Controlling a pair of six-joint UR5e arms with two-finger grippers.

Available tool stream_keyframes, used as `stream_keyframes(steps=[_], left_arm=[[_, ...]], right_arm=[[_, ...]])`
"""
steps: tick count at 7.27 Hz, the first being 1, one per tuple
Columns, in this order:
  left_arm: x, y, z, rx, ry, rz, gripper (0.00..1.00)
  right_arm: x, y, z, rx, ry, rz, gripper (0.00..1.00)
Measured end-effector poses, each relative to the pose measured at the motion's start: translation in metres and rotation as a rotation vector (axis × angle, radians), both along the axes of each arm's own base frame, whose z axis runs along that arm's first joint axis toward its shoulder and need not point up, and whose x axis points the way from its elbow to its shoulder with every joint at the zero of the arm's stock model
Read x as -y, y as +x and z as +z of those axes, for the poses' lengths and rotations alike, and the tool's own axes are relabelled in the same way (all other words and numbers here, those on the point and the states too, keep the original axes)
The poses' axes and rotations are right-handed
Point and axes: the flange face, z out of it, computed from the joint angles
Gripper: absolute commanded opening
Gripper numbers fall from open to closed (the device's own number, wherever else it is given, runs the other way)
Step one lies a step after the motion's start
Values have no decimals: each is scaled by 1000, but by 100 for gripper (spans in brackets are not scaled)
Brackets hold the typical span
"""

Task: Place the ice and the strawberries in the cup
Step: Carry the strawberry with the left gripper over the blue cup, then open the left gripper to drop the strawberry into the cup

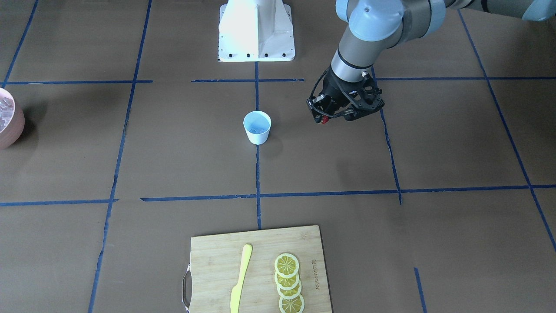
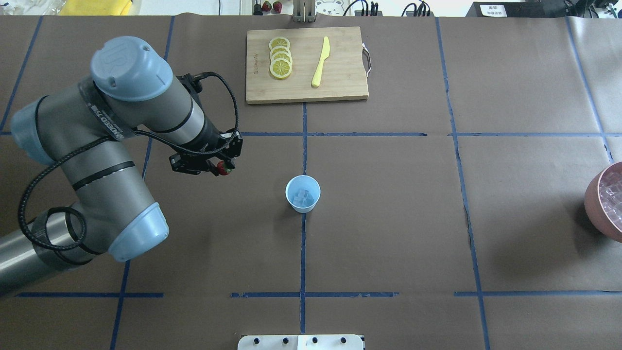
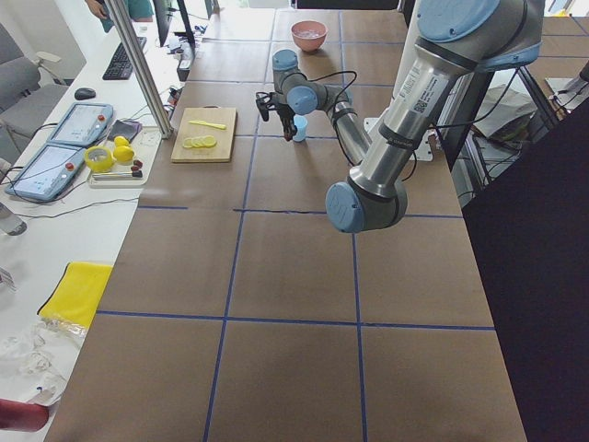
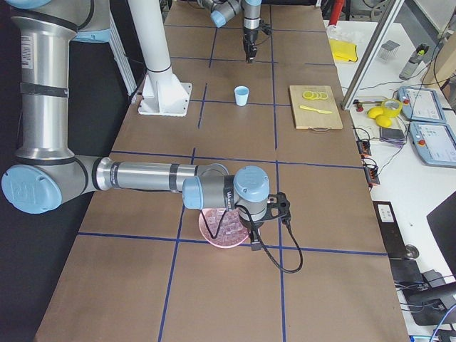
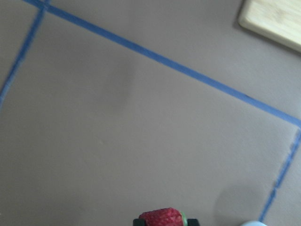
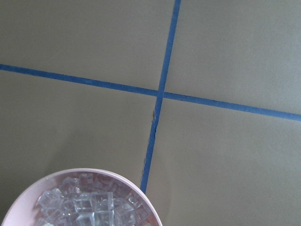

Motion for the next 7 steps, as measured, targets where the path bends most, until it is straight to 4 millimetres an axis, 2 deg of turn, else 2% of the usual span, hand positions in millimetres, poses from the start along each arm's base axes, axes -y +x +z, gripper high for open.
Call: stream_keyframes(steps=[2, 3, 4, 6, 7], left_arm=[[-17, 58, -42, -11, 5, 8, 0], [-17, 84, -61, -12, 4, 13, 0], [-17, 102, -73, -11, 2, 20, 0], [-17, 115, -77, -3, -2, 26, 3], [-17, 117, -77, -1, -3, 29, 13]], right_arm=[[-7, 3, 10, -3, -15, 5, 100], [-8, 4, 13, -5, -20, 5, 100], [-10, 4, 16, -5, -24, 6, 100], [-10, 4, 17, -4, -26, 6, 100], [-10, 4, 17, -4, -26, 7, 100]])
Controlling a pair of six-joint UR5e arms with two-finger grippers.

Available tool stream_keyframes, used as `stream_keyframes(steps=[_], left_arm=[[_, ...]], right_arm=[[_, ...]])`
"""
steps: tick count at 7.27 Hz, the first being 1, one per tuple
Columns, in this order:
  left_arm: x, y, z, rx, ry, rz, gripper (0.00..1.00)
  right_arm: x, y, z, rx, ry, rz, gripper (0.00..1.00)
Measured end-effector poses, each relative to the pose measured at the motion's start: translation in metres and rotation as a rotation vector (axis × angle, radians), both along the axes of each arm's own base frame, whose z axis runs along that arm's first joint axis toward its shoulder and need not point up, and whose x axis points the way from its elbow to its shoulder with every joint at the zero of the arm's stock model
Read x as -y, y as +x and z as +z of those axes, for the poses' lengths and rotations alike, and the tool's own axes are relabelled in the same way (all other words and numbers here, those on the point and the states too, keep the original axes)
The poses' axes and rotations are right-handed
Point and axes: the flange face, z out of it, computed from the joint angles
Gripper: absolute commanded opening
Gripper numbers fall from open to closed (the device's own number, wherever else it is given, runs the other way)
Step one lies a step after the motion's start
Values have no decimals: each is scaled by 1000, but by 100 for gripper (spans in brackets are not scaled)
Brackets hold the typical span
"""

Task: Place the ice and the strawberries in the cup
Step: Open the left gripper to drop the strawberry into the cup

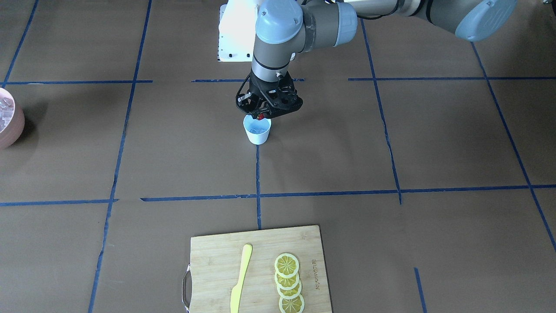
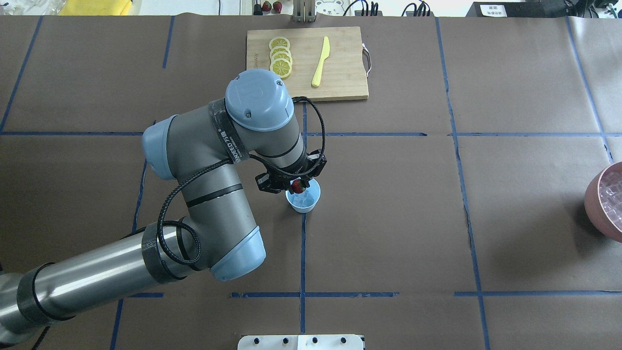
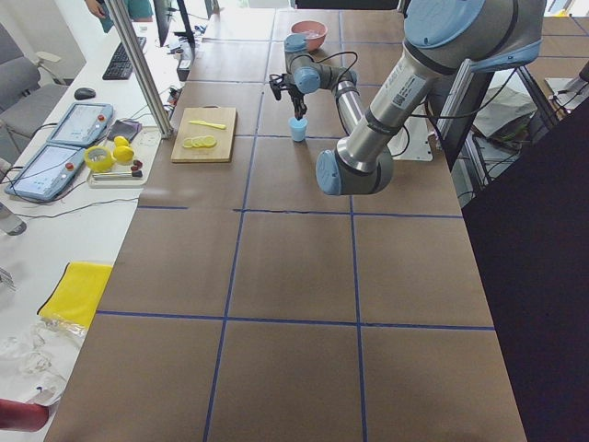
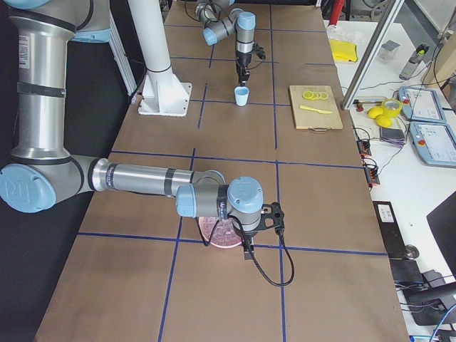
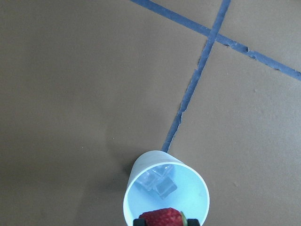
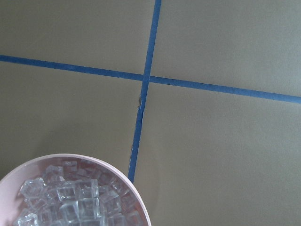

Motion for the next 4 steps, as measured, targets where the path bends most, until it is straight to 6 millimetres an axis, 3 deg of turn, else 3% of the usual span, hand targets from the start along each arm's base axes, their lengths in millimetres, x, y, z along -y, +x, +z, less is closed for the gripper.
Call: stream_keyframes(steps=[1, 4], left_arm=[[0, 1, 0, 1, 0, 2, 96], [0, 1, 1, -23, 24, -1, 100]], right_arm=[[0, 0, 1, 0, -1, 0, 100], [-1, 0, 2, 0, -2, -2, 100]])
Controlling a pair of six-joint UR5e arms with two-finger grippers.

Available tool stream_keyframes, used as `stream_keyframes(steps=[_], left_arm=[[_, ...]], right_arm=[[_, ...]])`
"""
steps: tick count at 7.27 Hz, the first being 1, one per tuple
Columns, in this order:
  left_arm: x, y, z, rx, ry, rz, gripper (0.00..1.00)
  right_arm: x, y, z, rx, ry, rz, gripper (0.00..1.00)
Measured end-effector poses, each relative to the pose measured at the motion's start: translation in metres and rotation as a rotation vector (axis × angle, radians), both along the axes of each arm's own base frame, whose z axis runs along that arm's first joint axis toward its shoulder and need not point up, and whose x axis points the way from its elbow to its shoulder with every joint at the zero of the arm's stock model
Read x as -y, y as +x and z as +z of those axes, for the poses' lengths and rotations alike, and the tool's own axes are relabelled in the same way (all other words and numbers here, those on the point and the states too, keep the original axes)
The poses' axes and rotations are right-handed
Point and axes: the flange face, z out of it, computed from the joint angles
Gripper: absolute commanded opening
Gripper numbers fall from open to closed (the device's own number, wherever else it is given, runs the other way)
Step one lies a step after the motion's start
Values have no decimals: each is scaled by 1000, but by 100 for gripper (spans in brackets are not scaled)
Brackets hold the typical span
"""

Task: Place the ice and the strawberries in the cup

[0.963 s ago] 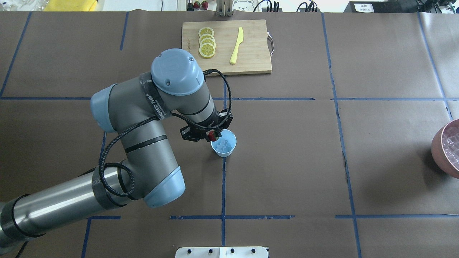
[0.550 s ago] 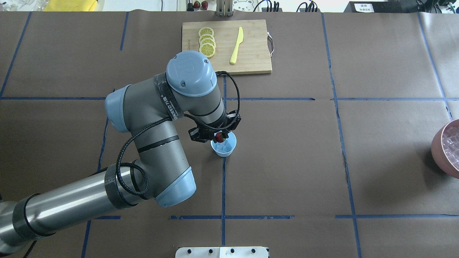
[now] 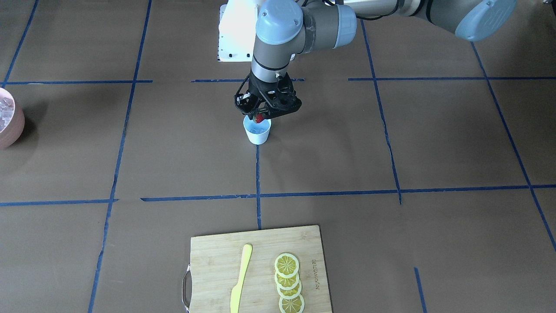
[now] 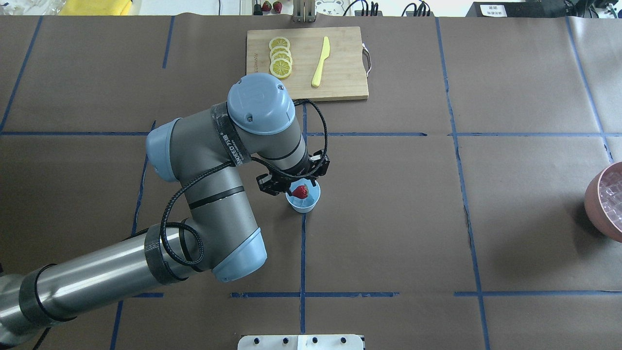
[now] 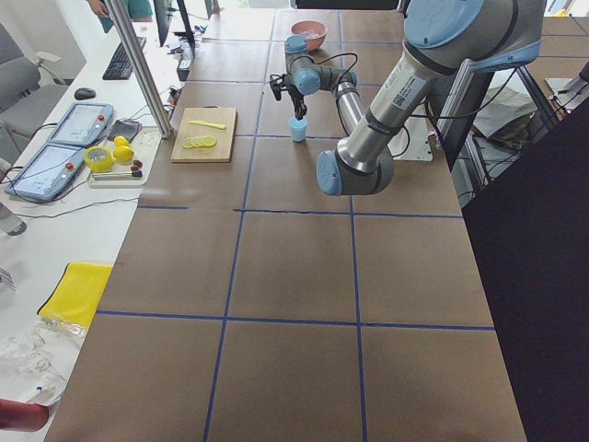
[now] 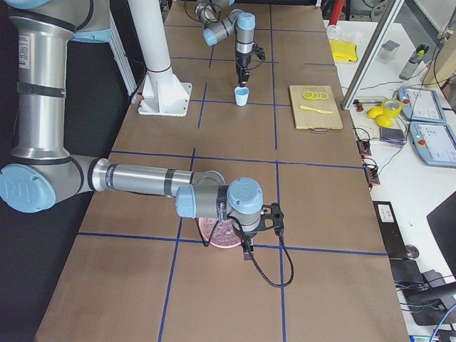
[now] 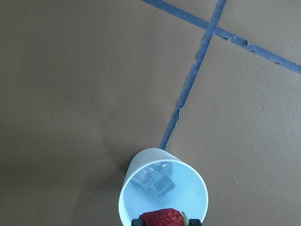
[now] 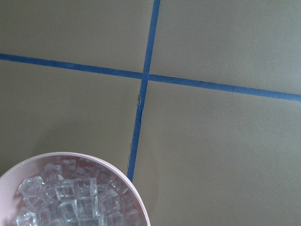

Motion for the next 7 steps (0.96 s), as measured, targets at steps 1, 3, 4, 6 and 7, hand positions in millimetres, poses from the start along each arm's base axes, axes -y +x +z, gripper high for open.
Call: stream_keyframes(steps=[1, 3, 4, 6, 7], left_arm=[[0, 0, 0, -4, 5, -2, 100], [1, -1, 0, -5, 11, -4, 100], [2, -5, 2, 0, 10, -7, 100], [17, -28, 17, 40, 41, 4, 100], [24, -50, 26, 78, 77, 26, 100]], right_arm=[[0, 0, -1, 1, 1, 0, 100], [1, 0, -4, -2, 7, 1, 100], [1, 0, -5, -3, 10, 2, 100], [2, 0, -7, 2, 10, 3, 100], [3, 0, -7, 3, 8, 4, 99]])
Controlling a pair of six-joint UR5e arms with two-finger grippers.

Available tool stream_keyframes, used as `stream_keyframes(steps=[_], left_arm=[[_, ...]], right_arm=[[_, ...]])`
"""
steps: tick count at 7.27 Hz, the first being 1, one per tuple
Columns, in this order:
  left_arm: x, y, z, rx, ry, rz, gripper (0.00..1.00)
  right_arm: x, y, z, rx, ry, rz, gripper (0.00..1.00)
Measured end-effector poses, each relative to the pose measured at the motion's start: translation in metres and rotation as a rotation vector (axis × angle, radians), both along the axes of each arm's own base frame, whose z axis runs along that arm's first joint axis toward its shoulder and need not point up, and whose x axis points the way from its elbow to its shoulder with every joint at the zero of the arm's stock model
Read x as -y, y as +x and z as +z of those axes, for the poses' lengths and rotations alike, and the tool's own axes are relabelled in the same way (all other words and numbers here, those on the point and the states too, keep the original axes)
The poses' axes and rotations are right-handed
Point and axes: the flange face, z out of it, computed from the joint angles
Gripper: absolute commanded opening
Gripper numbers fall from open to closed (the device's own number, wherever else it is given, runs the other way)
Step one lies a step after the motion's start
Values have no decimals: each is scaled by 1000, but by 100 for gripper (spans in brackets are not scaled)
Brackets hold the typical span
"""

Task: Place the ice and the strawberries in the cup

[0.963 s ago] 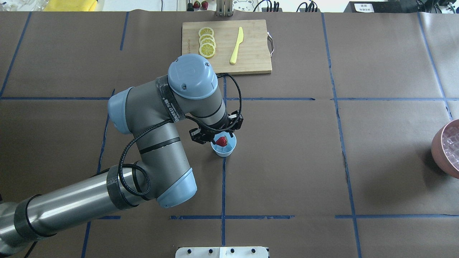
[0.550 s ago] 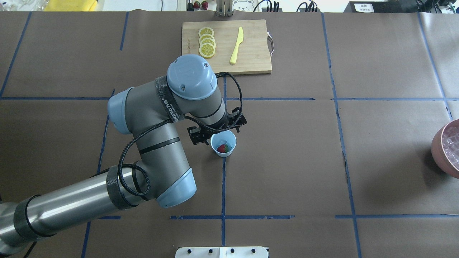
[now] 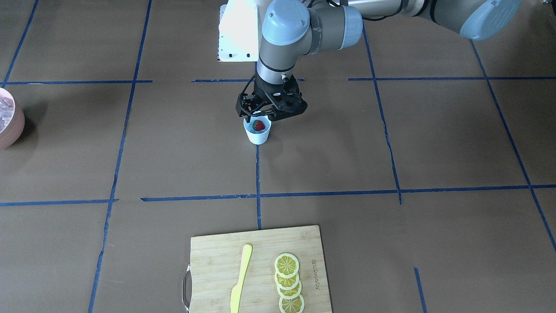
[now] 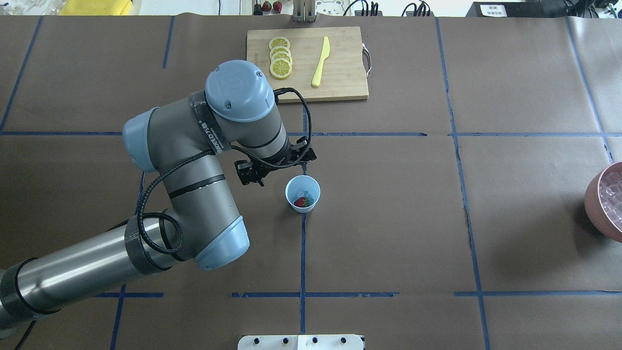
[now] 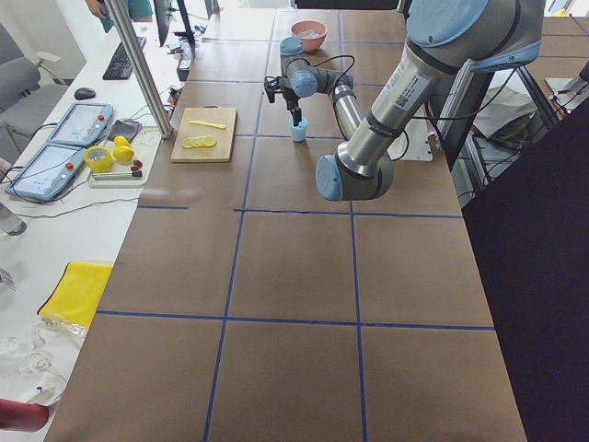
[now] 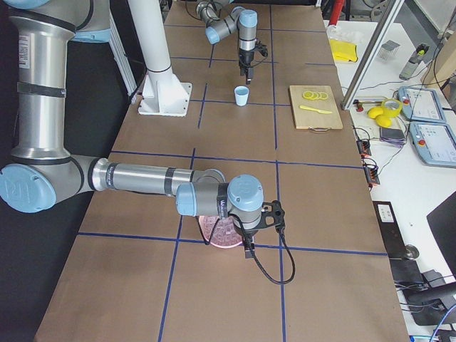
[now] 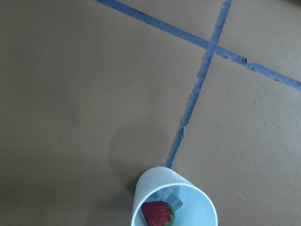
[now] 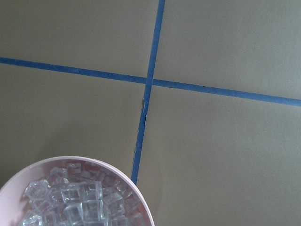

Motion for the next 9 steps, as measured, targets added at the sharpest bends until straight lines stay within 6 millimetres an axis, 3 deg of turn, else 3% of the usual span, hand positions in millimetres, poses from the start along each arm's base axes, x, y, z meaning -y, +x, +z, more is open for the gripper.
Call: stream_keyframes(steps=[5, 7, 9], left_arm=[[52, -189, 99, 135, 157, 181, 100], [74, -277, 155, 132, 201, 262, 100], [82, -368, 230, 144, 234, 320, 100]], right_arm=[[2, -2, -2, 33, -50, 40, 100], [1, -2, -1, 41, -54, 44, 100], [1, -2, -1, 39, -52, 45, 100]])
